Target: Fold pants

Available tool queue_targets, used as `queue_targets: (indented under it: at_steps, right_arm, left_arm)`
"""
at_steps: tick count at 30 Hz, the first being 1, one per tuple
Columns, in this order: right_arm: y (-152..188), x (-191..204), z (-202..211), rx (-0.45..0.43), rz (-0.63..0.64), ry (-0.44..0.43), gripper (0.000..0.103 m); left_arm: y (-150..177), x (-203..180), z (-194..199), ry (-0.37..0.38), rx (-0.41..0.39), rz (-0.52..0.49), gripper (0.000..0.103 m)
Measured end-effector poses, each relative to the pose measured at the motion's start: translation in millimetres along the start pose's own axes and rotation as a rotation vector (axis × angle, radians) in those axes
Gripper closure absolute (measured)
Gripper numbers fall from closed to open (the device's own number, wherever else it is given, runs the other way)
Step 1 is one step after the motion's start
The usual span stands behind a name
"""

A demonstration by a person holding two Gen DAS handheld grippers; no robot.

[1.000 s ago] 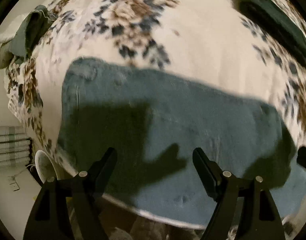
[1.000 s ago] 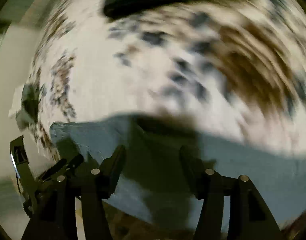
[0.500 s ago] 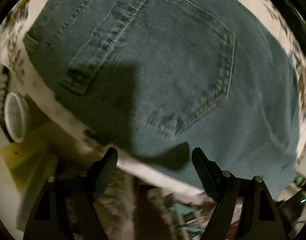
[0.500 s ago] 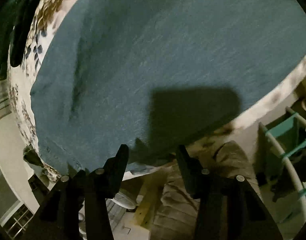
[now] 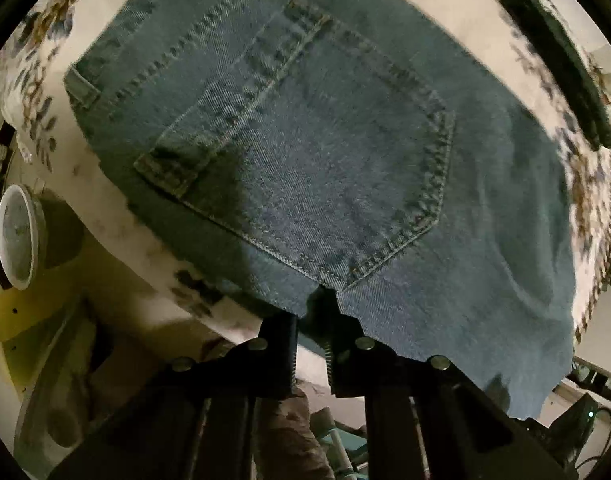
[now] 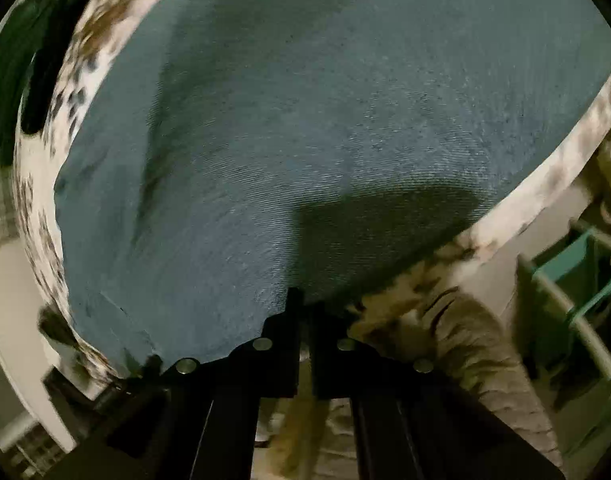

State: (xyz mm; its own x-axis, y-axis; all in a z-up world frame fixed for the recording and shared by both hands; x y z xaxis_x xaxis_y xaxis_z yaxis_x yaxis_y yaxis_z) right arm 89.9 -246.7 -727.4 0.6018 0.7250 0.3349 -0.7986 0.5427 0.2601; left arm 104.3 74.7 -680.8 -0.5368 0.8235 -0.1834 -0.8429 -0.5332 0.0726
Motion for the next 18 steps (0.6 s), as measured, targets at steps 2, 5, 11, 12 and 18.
queue_targets:
  at_steps: [2,5,11,12,18]
  right_arm:
    - [5,1,0,0.007,0.015,0.018,0.1]
    - [9,-2,-5,0.027,0.018,0.044,0.1]
    - [-3,-12,-21,0.1,0.048,0.045,0.094]
    - [-4,-10,-16,0.091,0.069,0.016,0.083]
    - [-23,-55,53,-0.095,0.028,-0.065,0.029]
  left_arm:
    - [3,-2,5,0.001,-0.004,-0.012,0.094]
    - [4,4,-2,-0.007,0.009,-0.015,0.094]
    - [-1,-7,-13,-0.099,0.032,-0.098,0.09]
    - [-1,-15,-9,-0.118,0.018,-0.134,0.085]
    - [16,-87,15,-0.195,-0.053,-0.386,0.027]
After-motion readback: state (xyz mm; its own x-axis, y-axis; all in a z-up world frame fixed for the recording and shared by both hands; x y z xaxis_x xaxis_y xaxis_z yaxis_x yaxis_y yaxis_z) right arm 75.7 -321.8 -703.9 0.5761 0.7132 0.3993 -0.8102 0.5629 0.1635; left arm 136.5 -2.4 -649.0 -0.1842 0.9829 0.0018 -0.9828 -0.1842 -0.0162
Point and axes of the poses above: each gripper's, at about its wrist camera, not at the fingertips, and z roughly against the way its jaws point, x to its left, y to its underside, the point moved 10 cm from there along -z, roughly the way its jaws point, and after that the axes turned 2 degrees about z, right-handed, at the moved point
